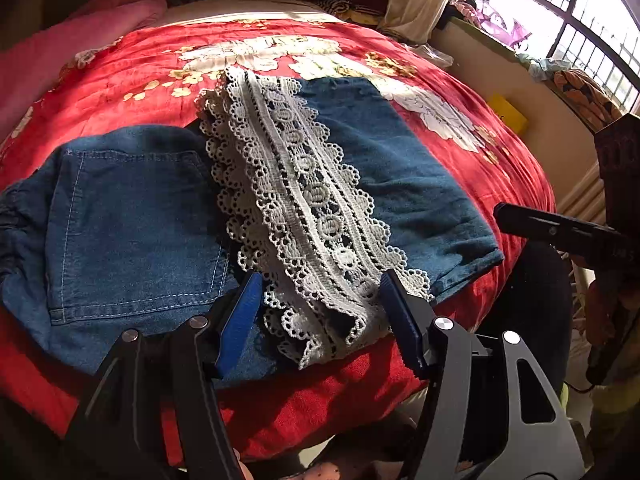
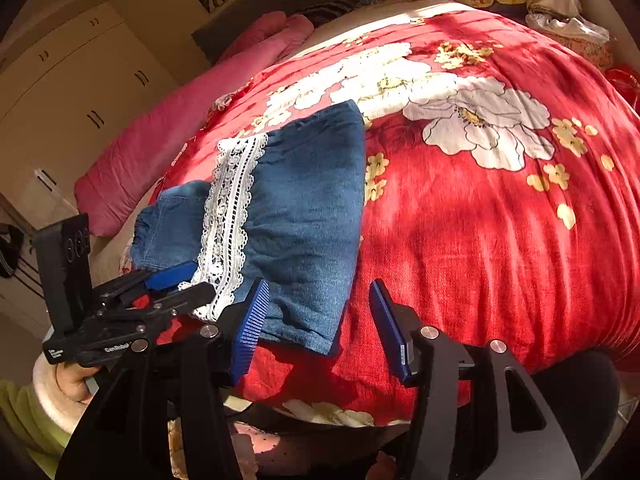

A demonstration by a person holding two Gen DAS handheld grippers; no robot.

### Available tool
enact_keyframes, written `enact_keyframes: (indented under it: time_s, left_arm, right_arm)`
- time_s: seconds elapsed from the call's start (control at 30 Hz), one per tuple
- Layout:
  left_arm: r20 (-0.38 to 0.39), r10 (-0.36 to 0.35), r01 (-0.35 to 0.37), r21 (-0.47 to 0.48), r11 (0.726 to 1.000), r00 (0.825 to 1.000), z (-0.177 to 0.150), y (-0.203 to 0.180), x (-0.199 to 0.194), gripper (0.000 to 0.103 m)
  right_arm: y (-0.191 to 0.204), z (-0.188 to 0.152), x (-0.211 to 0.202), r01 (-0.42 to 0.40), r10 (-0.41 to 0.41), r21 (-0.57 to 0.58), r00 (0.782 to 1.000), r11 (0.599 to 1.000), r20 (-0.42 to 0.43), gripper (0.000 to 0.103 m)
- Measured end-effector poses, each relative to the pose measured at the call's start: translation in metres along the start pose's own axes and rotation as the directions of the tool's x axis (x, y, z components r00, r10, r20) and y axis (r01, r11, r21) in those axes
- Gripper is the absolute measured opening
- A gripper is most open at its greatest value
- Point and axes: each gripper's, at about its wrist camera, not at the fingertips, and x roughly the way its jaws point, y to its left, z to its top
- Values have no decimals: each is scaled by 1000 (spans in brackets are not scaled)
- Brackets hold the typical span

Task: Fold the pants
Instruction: 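Lower the folded leg flat and open both tools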

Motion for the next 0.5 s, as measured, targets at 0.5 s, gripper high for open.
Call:
enact_keyframes:
  time_s: [0.5]
  left_arm:
    - [-7, -16, 16, -14, 1000, 1000, -7, 8, 4, 54]
  right_arm:
    - [17, -7, 56, 36, -48, -84, 989, 996, -143, 51]
